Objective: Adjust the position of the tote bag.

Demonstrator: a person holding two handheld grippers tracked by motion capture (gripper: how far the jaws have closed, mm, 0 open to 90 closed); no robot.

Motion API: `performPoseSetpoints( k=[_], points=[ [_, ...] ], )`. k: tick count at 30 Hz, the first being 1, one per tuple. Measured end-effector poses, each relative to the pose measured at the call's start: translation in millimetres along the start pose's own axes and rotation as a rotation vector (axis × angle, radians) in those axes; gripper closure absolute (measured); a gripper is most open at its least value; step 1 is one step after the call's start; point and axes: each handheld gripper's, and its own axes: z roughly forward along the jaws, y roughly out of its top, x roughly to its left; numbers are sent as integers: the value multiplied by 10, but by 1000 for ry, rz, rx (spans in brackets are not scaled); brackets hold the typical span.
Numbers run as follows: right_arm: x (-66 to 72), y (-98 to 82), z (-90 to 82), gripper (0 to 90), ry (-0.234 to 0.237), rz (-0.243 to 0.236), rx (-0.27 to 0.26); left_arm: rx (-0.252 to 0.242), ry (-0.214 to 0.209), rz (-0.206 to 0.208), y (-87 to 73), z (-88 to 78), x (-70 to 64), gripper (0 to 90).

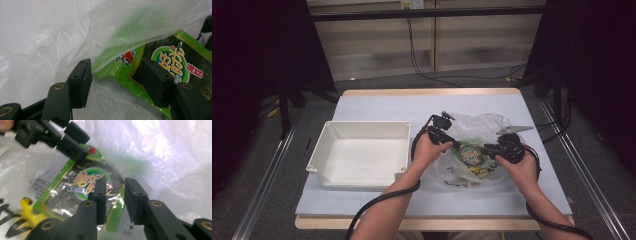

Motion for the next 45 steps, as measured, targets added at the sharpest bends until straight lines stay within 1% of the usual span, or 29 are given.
performPoseSetpoints(
  k=[2, 4, 5, 6, 7, 9, 10, 12, 14, 18, 20, 21, 24, 25, 26, 27, 28, 30, 32, 33, 34, 35, 36, 38, 39, 40, 43, 44, 45],
  points=[
    [-30, 24, 29, 763, -10, 10, 1, -7, -3, -7, 1, 11, -10, 438],
    [-57, 41, 56, 767, -13, 13, 7, 5, -4, 4, 9, 6, -20, 500],
    [-65, 48, 68, 769, -18, 15, 12, 8, -7, 19, 11, 3, -25, 500],
    [-73, 52, 77, 774, -19, 16, 17, 3, -7, 17, 16, 2, -42, 538],
    [-87, 58, 97, 774, -23, 24, 19, 9, -6, 22, 21, -4, -53, 630],
    [-101, 59, 107, 773, -21, 25, 17, 17, -6, 32, 28, -5, -77, 648],
    [-121, 62, 126, 775, -29, 24, 22, 11, -6, 32, 33, -8, -89, 729],
    [-134, 63, 131, 777, -34, 27, 25, 12, -12, 39, 38, -24, -92, 828],
    [-163, 69, 146, 782, -41, 38, 27, 6, -22, 52, 42, -50, -96, 866],
    [-211, 99, 170, 808, -55, 63, 21, 12, -30, 59, 45, -70, -116, 882],
    [-237, 115, 188, 837, -58, 54, 15, 4, -30, 63, 43, -79, -120, 891],
    [-254, 133, 202, 848, -61, 65, 16, 2, -45, 63, 44, -95, -126, 895],
    [-268, 143, 208, 844, -63, 80, 6, -6, -48, 60, 45, -112, -143, 898],
    [-279, 146, 215, 785, -48, 91, 10, -9, -50, 71, 46, -120, -139, 899],
    [-279, 146, 215, 785, -48, 91, 10, -8, -54, 75, 48, -130, -136, 899],
    [-267, 136, 222, 689, -20, 102, 31, -8, -56, 73, 47, -134, -141, 899],
    [-267, 136, 222, 689, -20, 102, 31, -15, -53, 75, 46, -138, -144, 899],
    [-254, 114, 233, 557, -13, 122, 51, -21, -52, 74, 48, -147, -156, 900],
    [-252, 85, 264, 530, 3, 132, 71, -21, -53, 83, 52, -153, -172, 900],
    [-250, 62, 280, 586, 37, 138, 80, -25, -54, 84, 51, -148, -180, 900],
    [-250, 62, 280, 586, 37, 138, 80, -25, -54, 84, 51, -148, -180, 900],
    [-247, 58, 279, 705, 46, 142, 76, -19, -53, 79, 49, -147, -182, 900],
    [-247, 58, 279, 705, 46, 142, 76, -23, -55, 75, 46, -143, -178, 900],
    [-258, 62, 258, 866, 45, 121, 71, -23, -61, 72, 35, -147, -158, 900],
    [-272, 57, 241, 900, 52, 127, 54, -26, -70, 72, 30, -158, -143, 900],
    [-275, 58, 213, 900, 59, 110, 53, -40, -83, 66, 26, -172, -140, 900],
    [-258, 60, 191, 900, 54, 97, 53, -29, -88, 72, 32, -178, -130, 889],
    [-258, 58, 183, 900, 61, 100, 43, -43, -84, 62, 33, -188, -123, 854],
    [-253, 57, 152, 900, 66, 102, 18, -40, -91, 39, 34, -199, -99, 705]
  ],
)
